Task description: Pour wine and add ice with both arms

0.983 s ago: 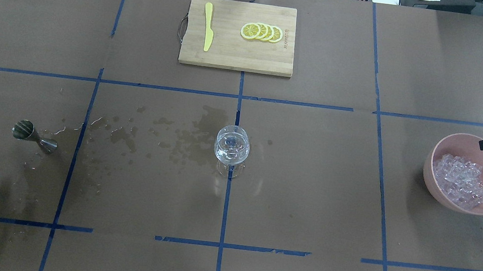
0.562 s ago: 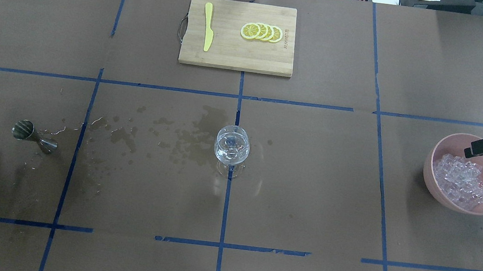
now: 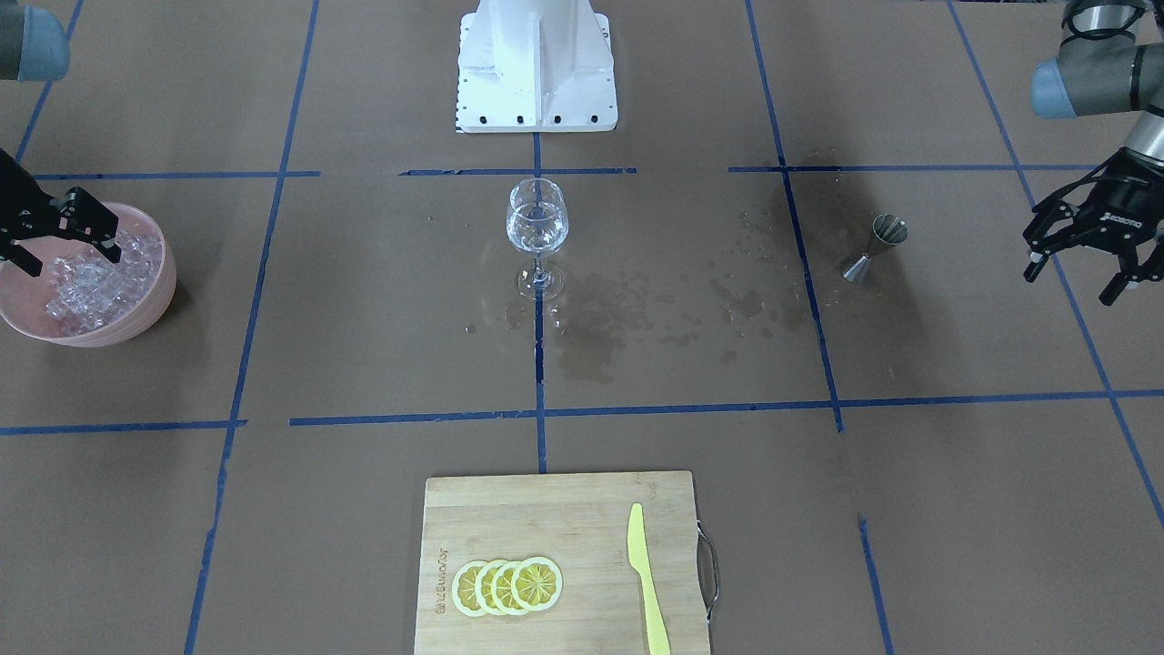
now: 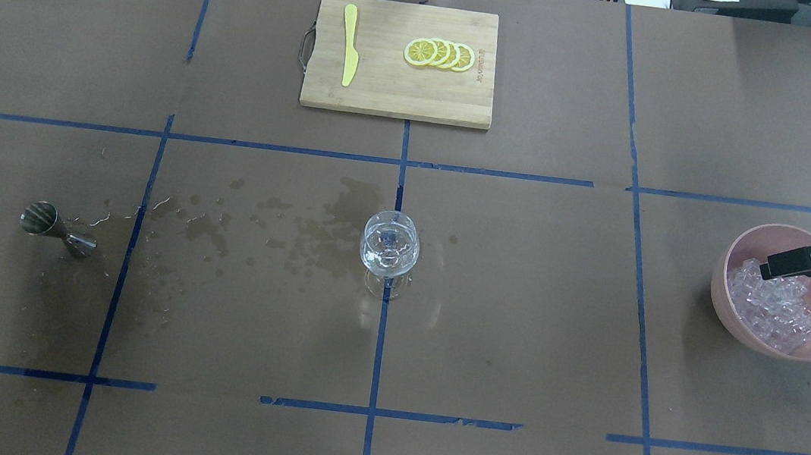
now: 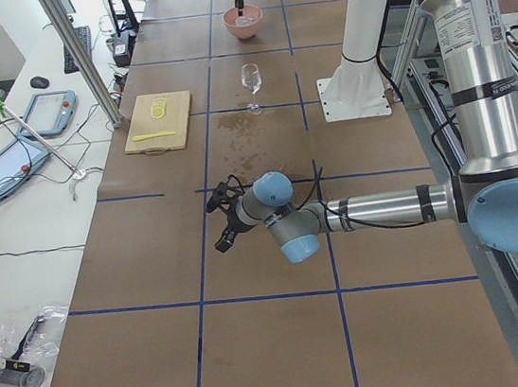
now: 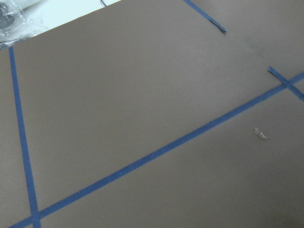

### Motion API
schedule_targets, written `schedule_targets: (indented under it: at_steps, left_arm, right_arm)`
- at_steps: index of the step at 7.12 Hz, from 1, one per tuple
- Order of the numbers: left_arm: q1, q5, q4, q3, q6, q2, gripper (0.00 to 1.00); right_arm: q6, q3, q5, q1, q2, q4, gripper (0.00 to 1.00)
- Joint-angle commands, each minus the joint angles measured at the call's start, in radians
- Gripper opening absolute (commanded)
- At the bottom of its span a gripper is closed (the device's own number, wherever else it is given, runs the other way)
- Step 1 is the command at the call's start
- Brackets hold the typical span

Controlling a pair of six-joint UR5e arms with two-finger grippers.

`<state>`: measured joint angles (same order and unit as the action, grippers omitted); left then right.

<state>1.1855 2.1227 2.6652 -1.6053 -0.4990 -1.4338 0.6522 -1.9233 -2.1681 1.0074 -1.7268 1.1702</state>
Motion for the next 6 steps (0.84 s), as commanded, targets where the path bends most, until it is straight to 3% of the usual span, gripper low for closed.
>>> schedule_targets:
  at_steps: [1,3,5,6]
  left_arm:
    - [0.106,0.210,-0.105,-0.002,-0.032,-0.075,1.00]
    - [0.106,0.212,-0.102,-0.007,-0.032,-0.076,1.00]
    - [0.108,0.215,-0.100,-0.016,-0.033,-0.071,1.00]
    - [0.109,0.215,-0.100,-0.022,-0.033,-0.069,1.00]
  right_arm:
    - [0.077,0.038,-0.001,-0.012,-0.005,0.000,0.99]
    - [0.130,0.047,-0.001,-0.047,-0.004,0.000,0.95]
    - [0.130,0.061,-0.002,-0.047,-0.005,0.000,0.77]
    - [0.130,0.070,-0.001,-0.047,-0.005,0.000,0.76]
